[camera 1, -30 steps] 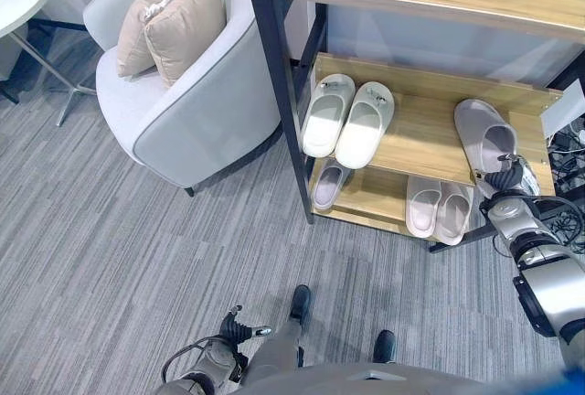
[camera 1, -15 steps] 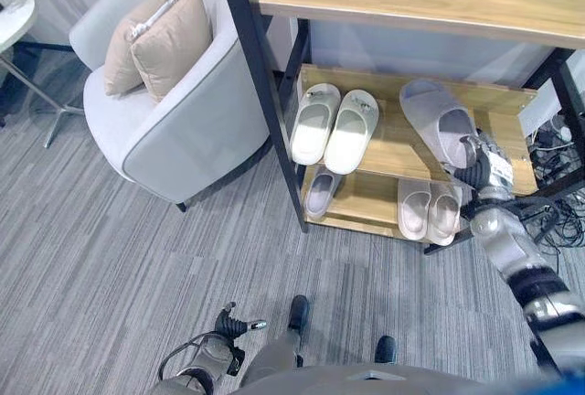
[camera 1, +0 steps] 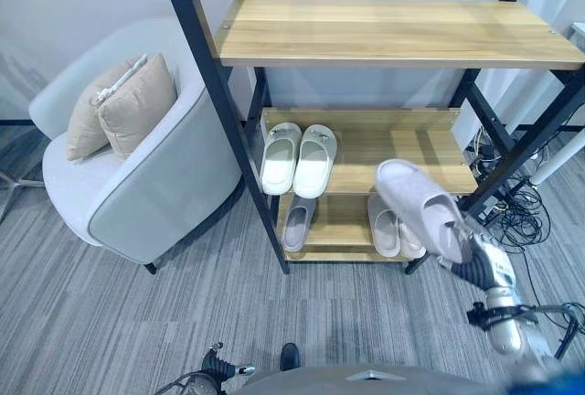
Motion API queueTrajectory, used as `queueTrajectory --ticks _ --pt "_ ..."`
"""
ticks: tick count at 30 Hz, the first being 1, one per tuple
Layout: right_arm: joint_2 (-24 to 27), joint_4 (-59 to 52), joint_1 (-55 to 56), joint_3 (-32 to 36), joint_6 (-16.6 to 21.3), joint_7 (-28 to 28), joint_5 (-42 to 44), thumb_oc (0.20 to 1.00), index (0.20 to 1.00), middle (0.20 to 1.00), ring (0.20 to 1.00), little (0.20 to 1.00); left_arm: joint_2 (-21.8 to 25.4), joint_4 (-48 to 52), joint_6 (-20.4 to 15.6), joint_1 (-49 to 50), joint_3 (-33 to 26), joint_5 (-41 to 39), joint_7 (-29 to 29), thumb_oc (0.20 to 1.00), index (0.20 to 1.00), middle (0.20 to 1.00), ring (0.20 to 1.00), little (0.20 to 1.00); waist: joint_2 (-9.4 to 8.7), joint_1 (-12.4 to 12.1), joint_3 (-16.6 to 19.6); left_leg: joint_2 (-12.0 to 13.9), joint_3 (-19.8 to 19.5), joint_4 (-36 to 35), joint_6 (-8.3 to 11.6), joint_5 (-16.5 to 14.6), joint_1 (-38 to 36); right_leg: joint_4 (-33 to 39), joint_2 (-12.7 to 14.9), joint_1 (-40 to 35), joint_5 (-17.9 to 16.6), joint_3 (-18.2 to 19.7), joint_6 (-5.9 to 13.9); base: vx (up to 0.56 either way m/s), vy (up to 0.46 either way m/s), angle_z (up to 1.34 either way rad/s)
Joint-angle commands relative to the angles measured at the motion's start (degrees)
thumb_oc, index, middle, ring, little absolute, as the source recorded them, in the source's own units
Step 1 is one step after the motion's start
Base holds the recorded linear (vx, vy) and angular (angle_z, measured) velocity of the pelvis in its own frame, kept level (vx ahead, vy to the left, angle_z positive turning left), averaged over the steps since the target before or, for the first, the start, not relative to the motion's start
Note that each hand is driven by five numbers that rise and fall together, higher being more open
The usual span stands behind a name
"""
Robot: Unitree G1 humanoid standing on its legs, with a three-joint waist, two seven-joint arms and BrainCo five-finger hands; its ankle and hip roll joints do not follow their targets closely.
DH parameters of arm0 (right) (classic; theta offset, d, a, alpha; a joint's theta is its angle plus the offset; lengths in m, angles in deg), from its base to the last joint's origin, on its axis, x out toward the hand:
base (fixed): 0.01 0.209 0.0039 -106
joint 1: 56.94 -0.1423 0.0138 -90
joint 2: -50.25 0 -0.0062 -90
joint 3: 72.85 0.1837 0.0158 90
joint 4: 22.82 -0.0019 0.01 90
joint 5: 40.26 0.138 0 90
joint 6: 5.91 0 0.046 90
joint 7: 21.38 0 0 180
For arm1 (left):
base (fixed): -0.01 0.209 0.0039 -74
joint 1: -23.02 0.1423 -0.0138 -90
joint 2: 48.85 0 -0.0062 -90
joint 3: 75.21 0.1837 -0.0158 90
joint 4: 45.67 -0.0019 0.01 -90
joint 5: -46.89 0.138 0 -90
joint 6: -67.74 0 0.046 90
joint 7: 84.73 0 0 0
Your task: Arrange the slippers neatly on the shoe rack.
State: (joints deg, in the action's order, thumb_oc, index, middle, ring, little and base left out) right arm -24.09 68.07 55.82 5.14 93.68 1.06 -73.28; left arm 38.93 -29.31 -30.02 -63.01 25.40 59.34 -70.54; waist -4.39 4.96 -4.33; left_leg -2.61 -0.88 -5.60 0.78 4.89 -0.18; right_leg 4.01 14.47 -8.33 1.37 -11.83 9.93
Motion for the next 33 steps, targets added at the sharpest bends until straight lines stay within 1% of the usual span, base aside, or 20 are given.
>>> queueTrajectory --ticks 1,3,5,6,9,10,11,12,13,14,15,18,23,25,27,29,30,31,32,33 --pt "4.8 -0.8 -9.9 -0.4 4.7 -1.8 -0.8 0.200 0.200 0.200 0.200 0.200 -0.2 -2.3 -1.3 -4.5 -1.9 -0.1 0.5 1.000 1.000 1.000 1.000 1.000 1.32 -4.1 -7.6 5.3 3.3 10.2 1.89 -11.2 -1.8 -7.9 1.8 2.7 2.0 2.2 1.77 -0.12 -0.007 -0.40" --pt "4.8 2.0 -10.4 -2.5 5.0 -3.3 0.9 0.200 0.200 0.200 0.200 0.200 -0.1 -2.0 -1.3 -4.1 -1.5 -1.0 0.7 1.000 1.000 1.000 1.000 1.000 0.76 -4.5 -8.8 5.2 2.9 13.8 1.55 -12.2 1.7 -8.3 1.6 4.1 1.6 2.7 1.80 -0.15 0.062 -0.01" --pt "3.1 7.0 -10.0 -4.0 5.2 -3.5 4.2 0.200 0.200 0.200 0.200 0.200 -0.8 -0.7 -2.3 -2.2 0.2 -1.2 1.0 1.000 1.000 1.000 1.000 1.000 0.46 -5.0 -7.9 4.5 2.4 14.3 1.01 -12.5 3.7 -8.3 2.1 5.5 0.6 2.5 2.19 -0.09 0.183 0.17" --pt "-0.7 12.0 -11.5 -6.4 4.8 -4.4 4.6 0.200 0.200 0.200 0.200 0.200 -1.6 -2.3 -1.6 -2.8 0.4 -0.5 0.6 1.000 1.000 1.000 1.000 1.000 -0.23 -5.3 -7.1 3.7 2.4 13.8 0.05 -12.4 5.2 -11.7 2.9 9.0 -0.9 2.3 2.78 -0.06 0.207 0.21" --pt "-2.8 14.4 -13.6 -7.9 3.9 -4.4 4.4 0.200 0.200 0.200 0.200 0.200 -0.5 -2.7 -1.3 -3.9 -0.6 -0.9 1.2 1.000 1.000 1.000 1.000 1.000 -0.53 -6.0 -7.8 3.5 3.5 14.4 -1.23 -12.8 6.0 -20.4 3.8 14.6 -1.6 1.4 2.29 -0.06 0.119 0.10" --pt "-3.7 14.9 -14.5 -8.5 3.6 -4.0 4.4 0.200 0.200 0.200 0.200 0.200 -0.2 -2.5 -1.4 -4.6 -0.4 -1.2 1.6 1.000 1.000 1.000 1.000 1.000 -0.84 -5.9 -8.4 3.3 3.5 15.0 -1.44 -12.7 6.0 -22.8 2.5 16.1 -0.8 0.8 1.44 0.00 0.067 -0.16" --pt "-3.7 15.1 -15.1 -9.0 3.7 -3.7 4.2 0.200 0.200 0.200 0.200 0.200 -0.2 -2.5 -1.6 -4.9 -0.1 -1.6 1.7 1.000 1.000 1.000 1.000 1.000 -1.10 -5.6 -8.3 2.8 3.6 14.4 -1.68 -12.5 5.7 -22.8 -0.4 17.4 0.2 0.2 0.53 0.01 0.051 -0.26" --pt "-3.6 16.2 -16.9 -9.7 3.5 -2.7 4.3 0.200 0.200 0.200 0.200 0.200 -0.2 -2.2 -1.5 -5.5 0.1 -2.6 1.9 1.000 1.000 1.000 1.000 1.000 -0.94 -5.7 -8.7 2.5 4.0 13.7 -1.93 -12.3 5.3 -23.9 -2.0 20.4 0.1 -2.0 -0.22 0.01 0.027 -0.11" --pt "-3.6 16.3 -17.1 -9.8 3.6 -2.7 4.3 0.200 0.200 0.200 0.200 0.200 -0.2 -2.2 -1.5 -5.6 0.1 -2.6 1.9 1.000 1.000 1.000 1.000 1.000 -0.96 -5.7 -8.7 2.5 4.0 13.7 -1.91 -12.3 5.4 -24.1 -2.0 20.7 0.1 -2.0 -0.24 0.01 -0.055 -0.15" --pt "-4.0 17.6 -17.2 -9.8 3.2 -2.5 4.6 0.200 0.200 0.200 0.200 0.200 -0.1 -1.7 -1.9 -5.5 0.4 -2.7 1.8 1.000 1.000 1.000 1.000 1.000 -1.74 -5.9 -8.3 1.6 4.0 14.6 -1.61 -12.4 5.9 -19.0 -3.4 17.5 1.2 -2.6 -1.39 0.03 -0.136 0.09" --pt "-3.8 18.0 -16.8 -10.0 3.7 -1.9 4.9 0.200 0.200 0.200 0.200 0.200 -0.5 -1.5 -2.4 -4.8 0.5 -3.3 1.9 1.000 1.000 1.000 1.000 1.000 -2.22 -6.5 -8.3 1.7 3.7 15.4 -1.18 -12.3 6.9 -16.7 -5.6 16.9 2.1 -1.1 -2.82 0.03 -0.177 0.22" --pt "-3.6 20.4 -17.9 -9.6 4.5 -0.6 9.0 0.200 0.200 0.200 0.200 0.200 -0.8 -2.0 -2.4 -4.8 1.0 -4.9 2.1 1.000 1.000 1.000 1.000 1.000 -1.76 -6.8 -8.7 2.9 1.8 17.1 0.37 -11.7 9.7 -14.4 -6.9 16.7 2.2 -2.5 -4.07 -0.04 -0.209 0.31" --pt "-4.2 21.4 -17.5 -8.2 4.8 -0.3 12.3 0.200 0.200 0.200 0.200 0.200 -0.3 -2.3 -2.3 -5.1 1.2 -5.7 2.7 1.000 1.000 1.000 1.000 1.000 -0.97 -6.1 -9.7 3.7 0.6 21.3 0.94 -11.9 13.7 -17.4 -7.1 19.4 3.3 -3.2 -5.31 -0.07 -0.136 0.30" --pt "-3.9 19.3 -17.3 -7.4 6.1 0.8 13.5 0.200 0.200 0.200 0.200 0.200 0.2 -1.3 -2.7 -5.5 0.6 -7.7 2.8 1.000 1.000 1.000 1.000 1.000 0.05 -6.0 -10.5 4.3 0.2 24.9 1.36 -12.7 16.3 -19.8 -7.4 21.4 4.3 -3.0 -5.91 -0.07 -0.125 0.03" --pt "-2.4 16.7 -16.8 -7.0 6.3 1.2 11.8 0.200 0.200 0.200 0.200 0.200 0.6 1.5 -3.7 -4.5 2.2 -6.3 3.2 1.000 1.000 1.000 1.000 1.000 0.76 -6.2 -11.0 5.0 0.3 29.4 1.81 -13.0 18.5 -20.3 -8.0 21.5 5.1 -2.4 -6.58 -0.05 -0.124 0.04" --pt "-2.1 16.6 -17.2 -6.4 6.2 1.8 13.6 0.200 0.200 0.200 0.200 0.200 0.7 3.7 -3.7 -4.8 2.5 -7.9 3.3 1.000 1.000 1.000 1.000 1.000 1.52 -6.4 -12.0 5.3 -0.7 36.1 2.67 -10.5 22.5 -20.6 -8.3 22.0 5.4 -2.6 -7.28 -0.07 -0.078 -0.01" --pt "-2.2 16.8 -17.4 -6.4 6.4 1.8 14.3 0.200 0.200 0.200 0.200 0.200 0.9 4.0 -4.0 -4.7 2.0 -9.2 3.4 1.000 1.000 1.000 1.000 1.000 1.79 -6.2 -11.9 6.1 -0.4 35.0 2.58 -10.6 22.3 -20.3 -8.5 22.1 6.1 -2.9 -7.50 0.00 0.000 0.00" --pt "-2.7 17.7 -18.1 -6.4 6.2 3.0 14.2 0.200 0.200 0.200 0.200 0.200 1.2 3.2 -4.2 -5.8 1.4 -10.6 4.1 1.000 1.000 1.000 1.000 1.000 2.10 -5.8 -11.9 9.8 -0.8 27.3 3.56 -7.8 22.1 -21.3 -8.4 22.8 6.6 -3.2 -6.87 0.05 0.071 0.19" --pt "-3.1 18.1 -19.1 -6.3 5.7 3.4 14.5 0.200 0.200 0.200 0.200 0.200 1.2 3.1 -4.0 -6.1 1.7 -10.1 4.5 1.000 1.000 1.000 1.000 1.000 2.01 -6.2 -12.3 9.4 -1.9 24.7 3.39 -7.0 22.1 -22.8 -8.3 23.8 6.5 -2.5 -6.79 0.08 0.202 0.31" --pt "-2.6 17.2 -19.7 -6.4 6.3 3.8 13.7 0.200 0.200 0.200 0.200 0.200 0.7 2.2 -4.0 -7.1 2.7 -8.4 5.5 1.000 1.000 1.000 1.000 1.000 2.83 -5.5 -12.8 9.7 -3.1 19.4 3.90 -6.5 19.7 -26.2 -8.0 26.2 7.2 -0.9 -6.32 0.04 0.226 0.18"
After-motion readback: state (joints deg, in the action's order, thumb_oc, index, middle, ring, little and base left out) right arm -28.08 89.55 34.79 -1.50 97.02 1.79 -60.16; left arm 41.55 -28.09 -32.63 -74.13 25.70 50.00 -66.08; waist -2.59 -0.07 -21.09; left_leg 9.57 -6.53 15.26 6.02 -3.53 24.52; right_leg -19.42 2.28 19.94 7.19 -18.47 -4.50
